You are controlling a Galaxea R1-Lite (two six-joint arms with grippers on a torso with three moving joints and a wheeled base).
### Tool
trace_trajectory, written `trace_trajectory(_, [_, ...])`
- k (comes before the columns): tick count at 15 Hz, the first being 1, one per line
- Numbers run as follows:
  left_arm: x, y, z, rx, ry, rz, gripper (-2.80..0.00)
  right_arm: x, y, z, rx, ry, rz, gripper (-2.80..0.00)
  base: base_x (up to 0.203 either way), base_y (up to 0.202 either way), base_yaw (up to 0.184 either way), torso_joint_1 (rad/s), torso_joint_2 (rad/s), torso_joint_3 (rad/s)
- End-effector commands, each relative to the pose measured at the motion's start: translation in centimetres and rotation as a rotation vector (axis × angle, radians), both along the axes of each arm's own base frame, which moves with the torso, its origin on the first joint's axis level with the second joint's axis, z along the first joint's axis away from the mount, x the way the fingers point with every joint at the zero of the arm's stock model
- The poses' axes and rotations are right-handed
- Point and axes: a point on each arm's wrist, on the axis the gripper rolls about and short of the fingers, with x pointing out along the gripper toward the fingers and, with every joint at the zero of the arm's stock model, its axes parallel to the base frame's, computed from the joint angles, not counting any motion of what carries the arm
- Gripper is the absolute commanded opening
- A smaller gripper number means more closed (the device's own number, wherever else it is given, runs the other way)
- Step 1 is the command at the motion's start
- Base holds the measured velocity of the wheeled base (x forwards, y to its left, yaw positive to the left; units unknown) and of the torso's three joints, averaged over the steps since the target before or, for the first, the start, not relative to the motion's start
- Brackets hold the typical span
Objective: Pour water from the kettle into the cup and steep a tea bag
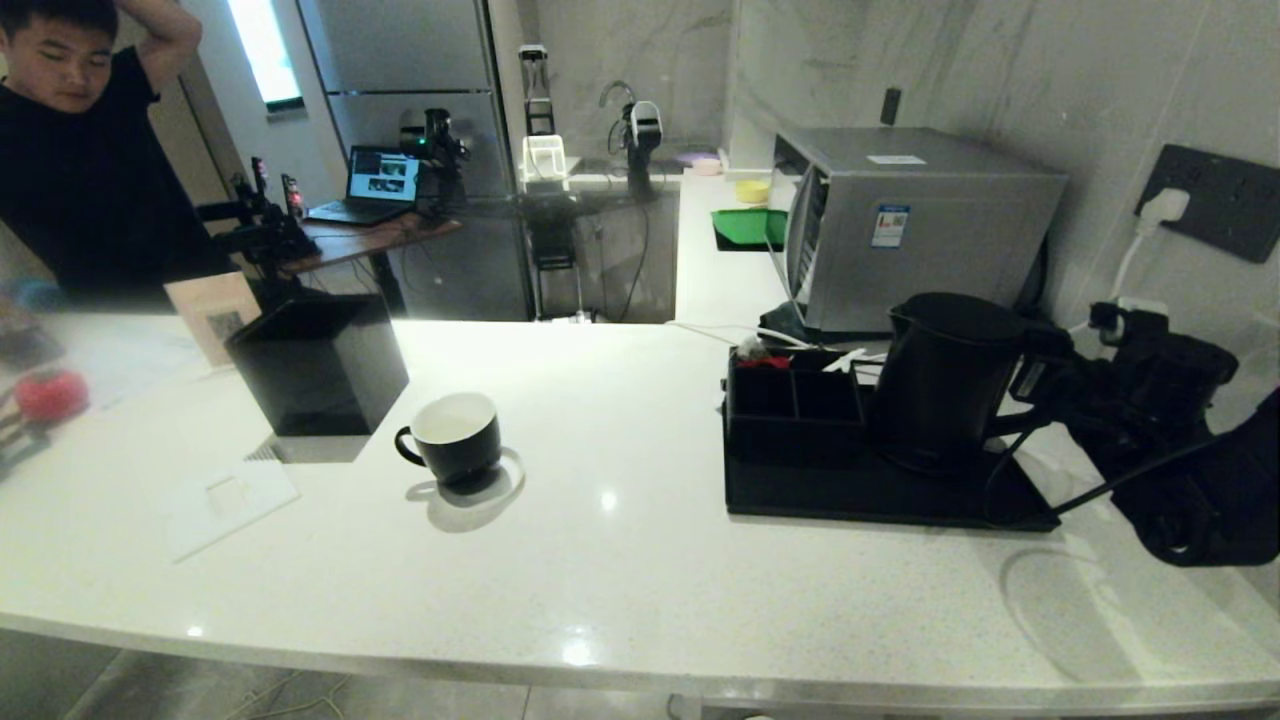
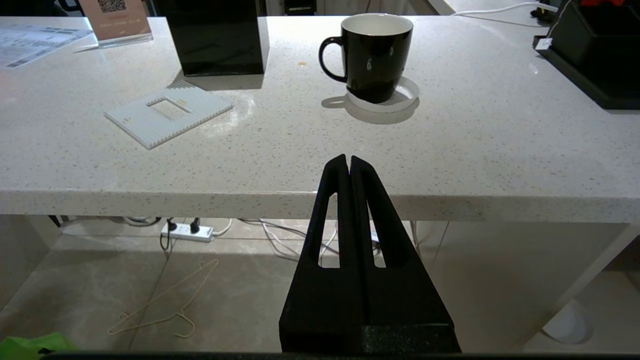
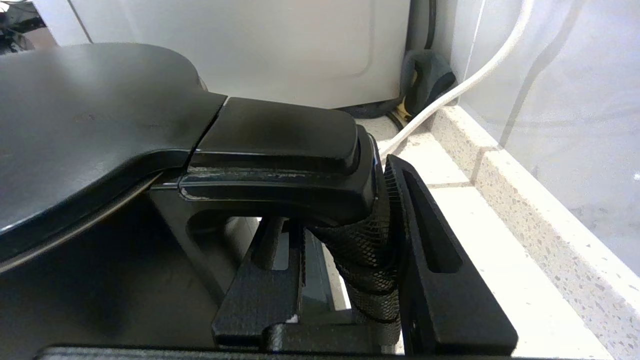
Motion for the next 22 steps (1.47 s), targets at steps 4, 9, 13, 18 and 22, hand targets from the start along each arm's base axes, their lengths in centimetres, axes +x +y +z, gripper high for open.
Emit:
trace_trajectory(4, [0.0,0.0,0.0,0.000,0.000,0.000,-2.80,-0.6,0.1,1.6,-0.003,-0.048,0.000,-2.80,0.000,0.000,0.000,0.000,0.00,0.000])
trace_trajectory(9, [0.0,0.0,0.0,0.000,0.000,0.000,-2.80,-1.2,0.1,2.2,-0.003,-0.056,0.000,-2.80,0.000,0.000,0.000,0.000,0.00,0.000])
trace_trajectory(13, [0.0,0.0,0.0,0.000,0.000,0.000,-2.80,-1.8,0.2,2.9,-0.006,-0.072,0.000,-2.80,0.000,0.000,0.000,0.000,0.00,0.000])
trace_trajectory(18, [0.0,0.0,0.0,0.000,0.000,0.000,-2.80,-2.6,0.2,3.9,-0.011,-0.089,0.000,-2.80,0.000,0.000,0.000,0.000,0.00,0.000])
trace_trajectory(22, [0.0,0.0,0.0,0.000,0.000,0.000,-2.80,-3.4,0.3,4.3,-0.012,-0.093,0.000,-2.80,0.000,0.000,0.000,0.000,0.00,0.000])
